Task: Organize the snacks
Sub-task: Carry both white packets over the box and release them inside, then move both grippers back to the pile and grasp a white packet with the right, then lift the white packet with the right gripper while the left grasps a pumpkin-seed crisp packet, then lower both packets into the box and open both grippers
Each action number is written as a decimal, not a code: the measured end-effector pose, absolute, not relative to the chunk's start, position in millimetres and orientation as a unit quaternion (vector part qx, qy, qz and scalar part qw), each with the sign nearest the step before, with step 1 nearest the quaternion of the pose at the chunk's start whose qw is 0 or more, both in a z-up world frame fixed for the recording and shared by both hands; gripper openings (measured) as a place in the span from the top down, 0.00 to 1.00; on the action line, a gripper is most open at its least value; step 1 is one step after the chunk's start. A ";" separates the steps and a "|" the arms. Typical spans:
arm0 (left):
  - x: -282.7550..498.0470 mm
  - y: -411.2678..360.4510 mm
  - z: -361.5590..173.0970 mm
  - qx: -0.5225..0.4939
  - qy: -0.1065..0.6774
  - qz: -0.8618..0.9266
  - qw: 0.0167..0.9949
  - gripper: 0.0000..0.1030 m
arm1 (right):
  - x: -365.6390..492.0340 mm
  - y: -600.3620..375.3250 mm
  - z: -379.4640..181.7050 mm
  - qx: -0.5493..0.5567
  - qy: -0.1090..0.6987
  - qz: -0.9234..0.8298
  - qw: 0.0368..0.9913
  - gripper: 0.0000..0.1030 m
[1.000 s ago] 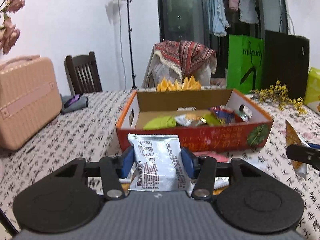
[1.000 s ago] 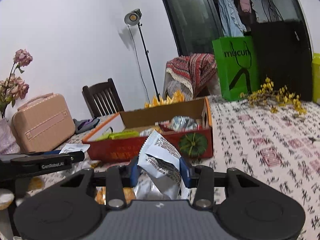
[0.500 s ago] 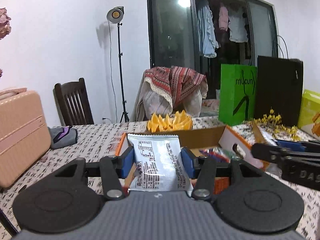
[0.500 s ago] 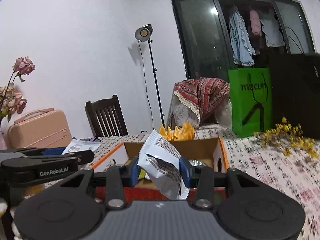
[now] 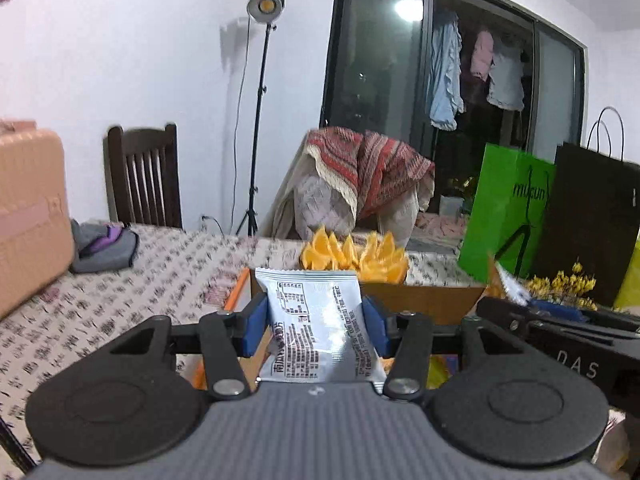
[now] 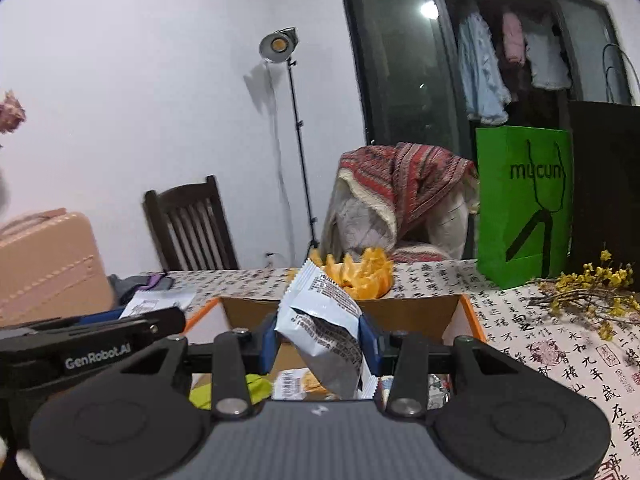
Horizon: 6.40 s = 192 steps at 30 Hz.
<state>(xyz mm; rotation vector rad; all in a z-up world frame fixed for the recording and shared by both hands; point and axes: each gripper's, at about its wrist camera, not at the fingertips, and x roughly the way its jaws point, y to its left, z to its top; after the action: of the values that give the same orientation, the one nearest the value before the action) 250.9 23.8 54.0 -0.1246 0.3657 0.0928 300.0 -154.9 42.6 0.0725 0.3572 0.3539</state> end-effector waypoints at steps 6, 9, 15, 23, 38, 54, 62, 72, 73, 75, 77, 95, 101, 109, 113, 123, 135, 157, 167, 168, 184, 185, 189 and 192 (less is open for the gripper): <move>269.1 36.7 34.3 -0.065 0.216 0.048 0.973 0.49 | 306.4 -142.6 16.5 -0.003 0.181 0.184 0.966 0.60; 266.1 34.6 30.9 -0.055 0.214 0.048 0.974 0.49 | 306.6 -138.0 11.3 -0.018 0.189 0.182 0.965 0.60; 255.4 36.7 31.6 -0.070 0.191 0.050 0.978 0.00 | 303.2 -142.6 10.7 -0.008 0.189 0.195 0.962 0.20; 249.7 42.1 36.6 -0.088 0.185 0.059 0.977 0.00 | 302.3 -148.0 11.0 0.005 0.192 0.190 0.963 0.00; 209.7 40.4 69.9 -0.120 0.151 0.039 0.980 0.00 | 278.7 -155.5 33.4 0.003 0.162 0.182 0.970 0.00; 156.0 28.5 80.2 -0.099 0.164 0.030 0.981 0.00 | 217.6 -181.4 49.4 0.000 0.183 0.169 0.968 0.00; 124.3 30.0 67.9 -0.098 0.180 0.029 0.978 0.00 | 179.6 -190.7 38.4 0.014 0.203 0.188 0.961 0.00; 104.6 43.8 34.9 -0.099 0.219 0.033 0.970 0.00 | 150.2 -201.3 9.4 0.017 0.249 0.173 0.953 0.00; 103.6 45.5 32.2 -0.099 0.223 0.033 0.969 0.00 | 149.3 -203.1 5.9 0.016 0.255 0.170 0.952 0.00; 99.3 47.7 26.7 -0.099 0.228 0.032 0.968 0.00 | 146.7 -206.0 -0.6 0.014 0.265 0.165 0.950 0.00; 95.1 50.8 20.8 -0.099 0.235 0.031 0.966 0.00 | 144.9 -207.5 -6.2 0.011 0.274 0.160 0.948 0.00; 83.4 63.9 1.8 -0.103 0.264 0.040 0.958 0.00 | 185.2 -206.8 -33.2 0.045 0.345 0.141 0.927 0.19; 83.3 68.7 -1.0 -0.103 0.272 0.049 0.956 0.00 | 190.4 -205.8 -41.8 0.067 0.356 0.156 0.919 0.48; 89.7 48.5 -6.0 -0.080 0.288 0.037 0.953 0.00 | 171.8 -218.6 -32.4 0.069 0.318 0.143 0.935 0.55; 94.4 26.3 -13.7 -0.049 0.301 0.037 0.952 0.00 | 161.5 -223.9 -30.6 0.066 0.304 0.141 0.940 0.55; 101.6 -16.3 -30.9 0.040 0.305 0.078 0.948 0.34 | 149.7 -234.9 -34.1 0.074 0.296 0.152 0.940 0.55; 92.3 -14.0 -22.7 0.026 0.294 0.068 0.953 0.47 | 142.7 -242.8 -37.4 0.090 0.291 0.164 0.938 0.55; 130.0 11.5 62.5 -0.020 0.211 0.032 0.977 0.47 | 181.3 -224.5 19.9 0.065 0.235 0.183 0.952 0.55; 185.7 11.0 80.7 -0.034 0.205 0.023 0.978 0.47 | 246.7 -198.3 50.4 0.068 0.237 0.184 0.951 0.55; 191.9 11.4 80.8 -0.037 0.205 0.023 0.978 0.47 | 253.2 -195.8 51.3 0.069 0.240 0.184 0.951 0.55; 264.0 29.8 28.1 -0.044 0.216 0.040 0.975 0.47 | 324.7 -177.4 0.7 0.073 0.252 0.176 0.949 0.55; 263.5 29.2 26.3 -0.041 0.213 0.038 0.975 0.47 | 324.3 -176.7 0.1 0.070 0.251 0.175 0.949 0.55; 258.8 28.3 22.3 -0.045 0.206 0.033 0.977 0.10 | 322.2 -174.7 -2.6 0.059 0.250 0.174 0.951 0.44; 252.1 29.1 24.6 -0.051 0.186 0.057 0.980 0.00 | 320.8 -178.0 -3.0 0.063 0.250 0.169 0.951 0.15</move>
<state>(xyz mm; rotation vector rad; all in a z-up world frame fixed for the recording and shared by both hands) 252.1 29.1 24.6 -0.1032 0.3736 0.1151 320.8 -178.0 -3.0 0.1279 0.5085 0.3426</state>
